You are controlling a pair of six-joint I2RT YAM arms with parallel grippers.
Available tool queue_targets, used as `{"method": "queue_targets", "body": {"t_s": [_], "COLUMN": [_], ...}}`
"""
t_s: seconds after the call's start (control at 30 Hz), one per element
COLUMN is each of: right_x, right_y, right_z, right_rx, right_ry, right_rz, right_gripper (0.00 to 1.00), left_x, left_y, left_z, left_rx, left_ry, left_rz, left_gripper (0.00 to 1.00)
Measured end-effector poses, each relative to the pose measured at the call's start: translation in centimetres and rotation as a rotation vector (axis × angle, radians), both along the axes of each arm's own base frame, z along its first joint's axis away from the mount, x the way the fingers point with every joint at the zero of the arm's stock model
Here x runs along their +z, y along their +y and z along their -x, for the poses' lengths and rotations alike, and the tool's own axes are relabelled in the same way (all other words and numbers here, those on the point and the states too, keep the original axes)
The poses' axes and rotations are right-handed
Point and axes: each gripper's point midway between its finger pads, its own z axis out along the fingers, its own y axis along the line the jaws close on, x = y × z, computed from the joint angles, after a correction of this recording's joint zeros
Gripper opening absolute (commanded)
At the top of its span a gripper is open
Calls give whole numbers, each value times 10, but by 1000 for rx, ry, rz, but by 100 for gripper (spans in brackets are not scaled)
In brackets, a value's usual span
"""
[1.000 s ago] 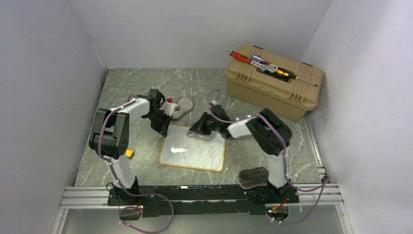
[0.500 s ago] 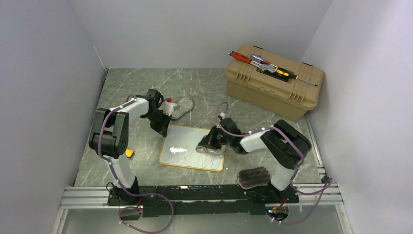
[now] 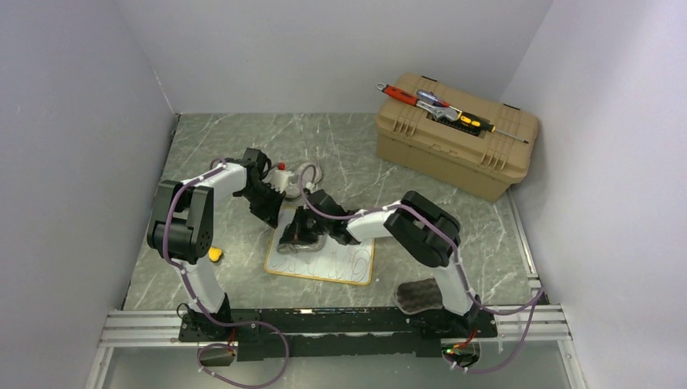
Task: Erase the whiteboard
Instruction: Erase the whiteboard at the center of the board.
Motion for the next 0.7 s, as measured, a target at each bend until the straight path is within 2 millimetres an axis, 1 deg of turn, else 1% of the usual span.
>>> {"method": "queue_targets", "body": {"t_s": [0.03,0.13,0.23,0.3,0.37,0.43,0.47,0.53,0.63,0.7], "right_x": [-3,-7,-6,-4,-7,-9,-9,-7,0,1], "right_y": [-6,-47,-112,-137,-149,-146,-141,-119,-55,-17], "right_z": [4,26,55,64,70,70,69,65,53,52], "right_rx": [-2,-15,-59,-89,-104,-99,-92,-59,24,74], "right_ry": [1,21,50,55,52,57,63,65,38,11], "right_rz": [12,38,59,67,81,86,88,94,84,83], "right_gripper": [0,0,0,0,0,0,0,0,0,0], "left_x": [0,0,0,0,0,0,0,0,0,0], "left_y": [0,0,0,0,0,0,0,0,0,0], "left_z": [0,0,0,0,0,0,0,0,0,0], "left_rx": [-1,-3,-4,-4,-5,-5,-5,-5,-5,-5], "left_ry": [0,-1,-1,-1,-1,-1,-1,-1,-1,-1], "left_rz": [0,-1,-1,-1,-2,-2,-1,-1,-1,-2], "left_gripper": [2,2,2,2,2,2,2,2,2,2]}}
